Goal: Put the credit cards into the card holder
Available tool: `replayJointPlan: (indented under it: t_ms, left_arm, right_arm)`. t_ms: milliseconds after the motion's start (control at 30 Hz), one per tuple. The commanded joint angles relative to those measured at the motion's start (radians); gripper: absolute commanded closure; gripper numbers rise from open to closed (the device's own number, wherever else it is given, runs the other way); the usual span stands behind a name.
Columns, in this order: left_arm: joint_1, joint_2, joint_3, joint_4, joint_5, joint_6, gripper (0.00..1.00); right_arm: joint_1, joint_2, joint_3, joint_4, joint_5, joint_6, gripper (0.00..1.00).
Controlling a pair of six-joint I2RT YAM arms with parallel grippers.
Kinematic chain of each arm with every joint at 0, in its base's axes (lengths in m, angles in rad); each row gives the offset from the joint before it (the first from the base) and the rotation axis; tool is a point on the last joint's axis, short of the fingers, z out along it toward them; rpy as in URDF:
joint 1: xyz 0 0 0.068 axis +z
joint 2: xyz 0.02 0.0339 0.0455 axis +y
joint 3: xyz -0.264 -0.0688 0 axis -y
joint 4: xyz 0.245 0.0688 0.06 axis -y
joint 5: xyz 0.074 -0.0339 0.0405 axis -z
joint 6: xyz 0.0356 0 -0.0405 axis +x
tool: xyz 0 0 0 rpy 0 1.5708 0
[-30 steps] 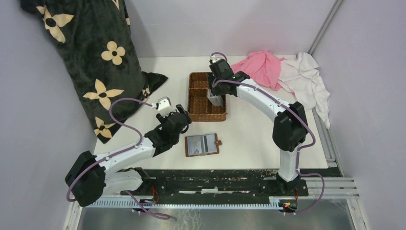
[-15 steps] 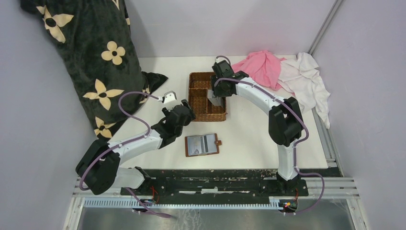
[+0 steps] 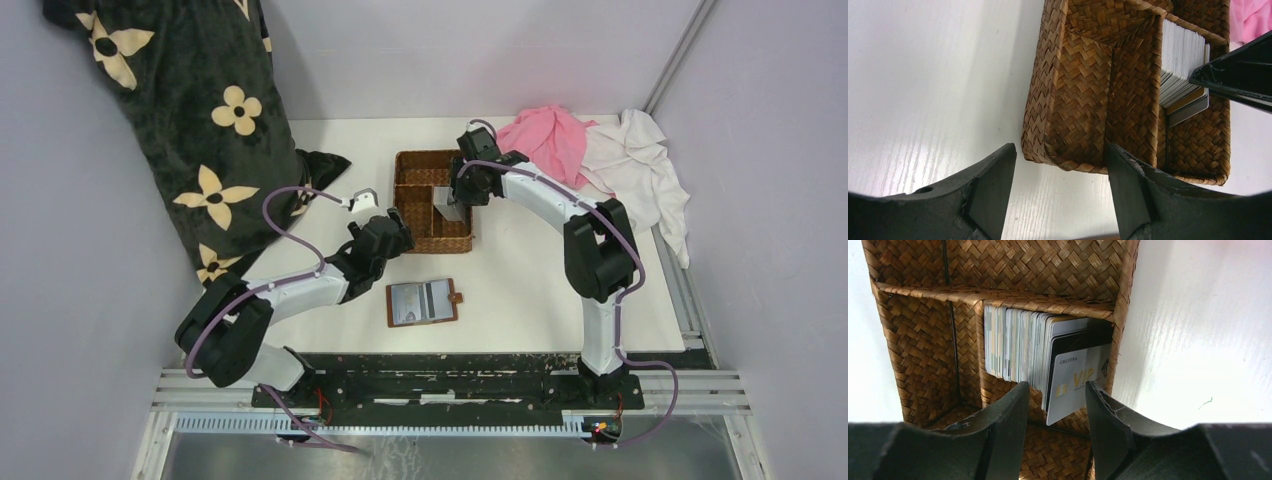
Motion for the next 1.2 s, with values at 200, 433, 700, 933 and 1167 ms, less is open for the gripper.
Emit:
replayJointPlan:
  t_ms: [200, 433, 700, 933, 1167]
  left_arm:
    - [0.012, 0.045, 0.045, 0.093, 0.052, 0.06, 0.28]
    - [0.012, 0.069, 0.022, 0.147, 0.094, 0.063, 0.32]
    - [0.012, 0.069, 0.017, 0.162, 0.11, 0.063, 0.33]
    - [0.012, 0.065, 0.019, 0.162, 0.114, 0.065, 0.34]
    - [0.012, 0.058, 0.017, 0.161, 0.119, 0.066, 0.34]
  right_arm:
    - [-0.025, -0.006, -0.057, 0.127, -0.127, 0.102, 0.53]
    - [-0.025, -0.028, -0.067, 0.148, -0.163, 0.108, 0.64]
    - [-0.019, -0.072, -0.072, 0.143, -0.16, 0.106, 0.7]
    - [-0.004, -0.1, -0.061, 0.125, -0.146, 0.101, 0.72]
    - [0.009, -0.112, -0.048, 0.104, -0.133, 0.093, 0.78]
